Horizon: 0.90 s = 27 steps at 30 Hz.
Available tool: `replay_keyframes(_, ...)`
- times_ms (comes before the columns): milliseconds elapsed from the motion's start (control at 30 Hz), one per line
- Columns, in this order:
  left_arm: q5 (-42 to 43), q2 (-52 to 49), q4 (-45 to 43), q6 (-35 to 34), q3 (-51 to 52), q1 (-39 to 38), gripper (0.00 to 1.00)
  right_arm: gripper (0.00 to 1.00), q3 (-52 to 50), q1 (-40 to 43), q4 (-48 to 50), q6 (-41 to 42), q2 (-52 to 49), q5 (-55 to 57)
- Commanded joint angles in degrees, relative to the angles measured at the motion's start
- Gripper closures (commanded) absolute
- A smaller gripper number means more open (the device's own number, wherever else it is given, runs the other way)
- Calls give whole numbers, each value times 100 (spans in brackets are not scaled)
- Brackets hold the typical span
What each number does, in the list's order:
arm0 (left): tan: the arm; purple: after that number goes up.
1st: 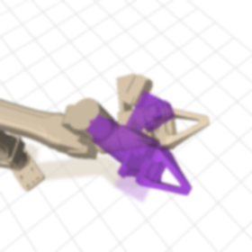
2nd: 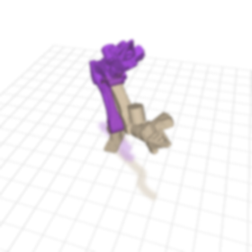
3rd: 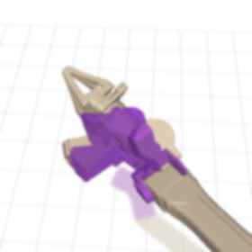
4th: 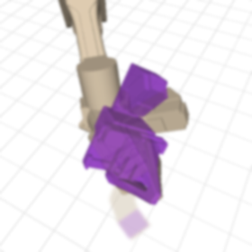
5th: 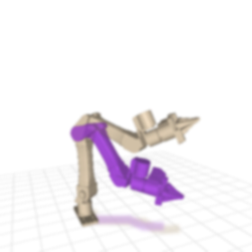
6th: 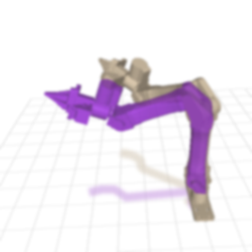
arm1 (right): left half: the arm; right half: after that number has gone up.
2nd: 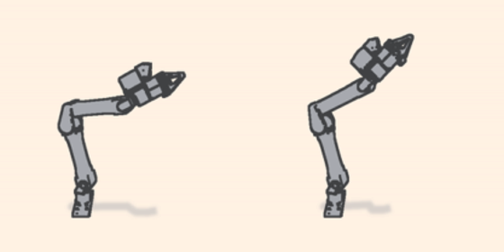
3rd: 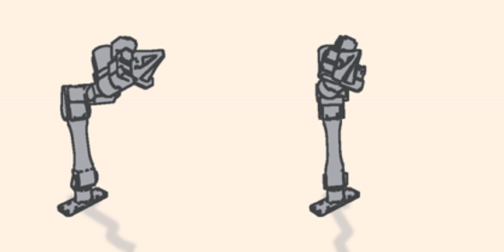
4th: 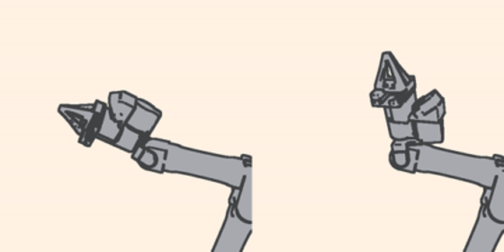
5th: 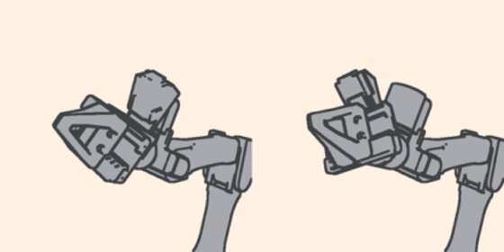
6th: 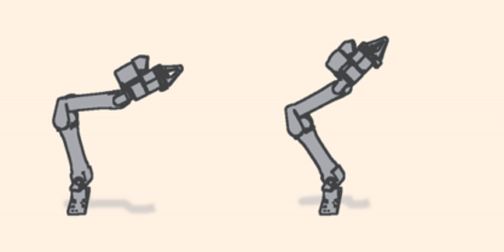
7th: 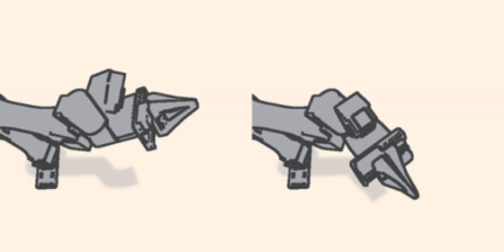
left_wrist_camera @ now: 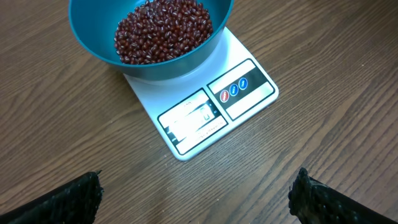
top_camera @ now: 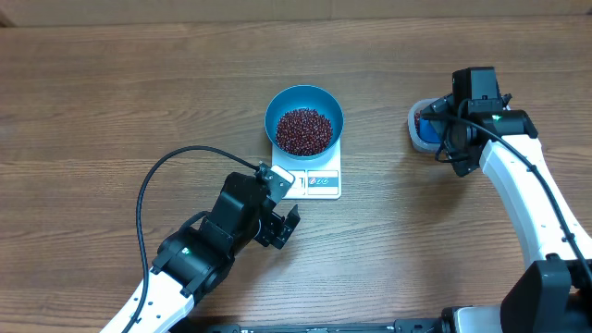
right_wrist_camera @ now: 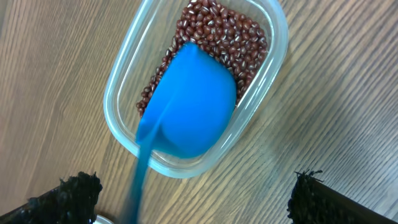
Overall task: Scoop item into bowl and weigh 150g on scale
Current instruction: 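Lower the blue scoop into the tub and release it from the right gripper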
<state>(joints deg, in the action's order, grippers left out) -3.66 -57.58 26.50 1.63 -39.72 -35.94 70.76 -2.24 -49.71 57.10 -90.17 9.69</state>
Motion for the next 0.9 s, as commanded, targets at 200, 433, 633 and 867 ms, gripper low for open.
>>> replay_keyframes(200,31,70,-13,-37,37,31,0,0,-37,11,2,-321,46,74)
replay_keyframes(433,31,68,-13,-35,37,31,0,0,-28,11,28,-518,46,7)
replay_keyframes(633,31,68,-13,-35,37,31,1,0,-28,9,-116,-1078,46,-485)
replay_keyframes(867,31,70,-13,-35,37,31,1,0,-28,9,-549,-1185,46,-492)
